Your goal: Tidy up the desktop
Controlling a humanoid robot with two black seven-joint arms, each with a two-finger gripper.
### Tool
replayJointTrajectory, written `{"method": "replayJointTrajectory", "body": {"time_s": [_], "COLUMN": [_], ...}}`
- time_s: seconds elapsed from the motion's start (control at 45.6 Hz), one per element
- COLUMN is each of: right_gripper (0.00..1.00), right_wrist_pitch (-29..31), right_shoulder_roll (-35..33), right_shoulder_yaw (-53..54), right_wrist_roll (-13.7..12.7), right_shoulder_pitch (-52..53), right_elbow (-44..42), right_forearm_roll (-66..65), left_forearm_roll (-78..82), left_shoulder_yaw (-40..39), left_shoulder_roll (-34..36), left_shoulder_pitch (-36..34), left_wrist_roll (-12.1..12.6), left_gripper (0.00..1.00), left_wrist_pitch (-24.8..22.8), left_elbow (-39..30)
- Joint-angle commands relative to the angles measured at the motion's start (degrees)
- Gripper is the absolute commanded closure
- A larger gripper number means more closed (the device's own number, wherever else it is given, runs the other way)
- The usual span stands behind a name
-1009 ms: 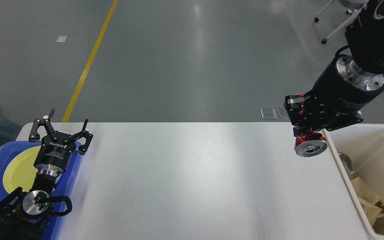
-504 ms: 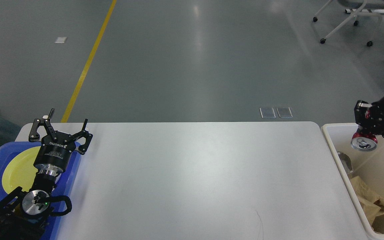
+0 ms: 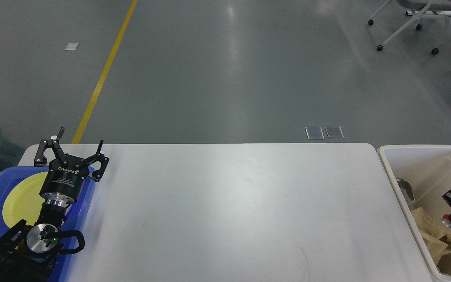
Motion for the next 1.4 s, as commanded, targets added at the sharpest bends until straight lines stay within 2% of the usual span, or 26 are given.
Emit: {"method": "replayJointTrajectory", "body": {"time_s": [0.0, 0.11, 0.724, 0.812, 0.833, 0.987, 1.25, 1.382], "right_gripper": [1.0, 1.0, 1.0, 0.46, 0.37, 0.01, 0.0, 0.0], "right_wrist_pitch": [-12.7, -17.0, -19.4, -22.5, -23.8, -29.7, -29.8, -29.3], "right_shoulder_roll": [5.8, 9.2, 12.4, 11.9, 11.9, 11.8, 11.9, 11.5], "right_shoulder_yaw": [-0.2, -0.2, -0.4, 0.0, 0.0, 0.1, 0.6, 4.2], "right_wrist_roll": [0.0, 0.0, 0.0, -0.1, -0.1, -0.1, -0.1, -0.1], "right_shoulder_pitch": [-8.0, -10.8, -13.3, -13.1, -13.1, -12.9, -12.6, -12.4], "right_elbow": [-2.5, -4.3, -4.4, -4.8, -4.8, -4.7, -4.6, -4.6], "right_forearm_roll": [-0.3, -0.5, -0.5, -0.5, -0.5, -0.5, -0.5, 0.2], "left_forearm_roll": [0.0, 0.0, 0.0, 0.0, 0.0, 0.0, 0.0, 0.0], "left_shoulder_yaw": [0.0, 0.0, 0.0, 0.0, 0.0, 0.0, 0.0, 0.0], "left_shoulder_roll": [0.0, 0.0, 0.0, 0.0, 0.0, 0.0, 0.0, 0.0], "left_shoulder_pitch": [0.0, 0.0, 0.0, 0.0, 0.0, 0.0, 0.0, 0.0], "left_wrist_roll": [0.0, 0.0, 0.0, 0.0, 0.0, 0.0, 0.0, 0.0], "left_gripper": [0.04, 0.04, 0.04, 0.04, 0.04, 0.04, 0.04, 0.04], "left_wrist_pitch": [0.0, 0.0, 0.0, 0.0, 0.0, 0.0, 0.0, 0.0], "left_elbow": [0.0, 0.0, 0.0, 0.0, 0.0, 0.0, 0.0, 0.0]}}
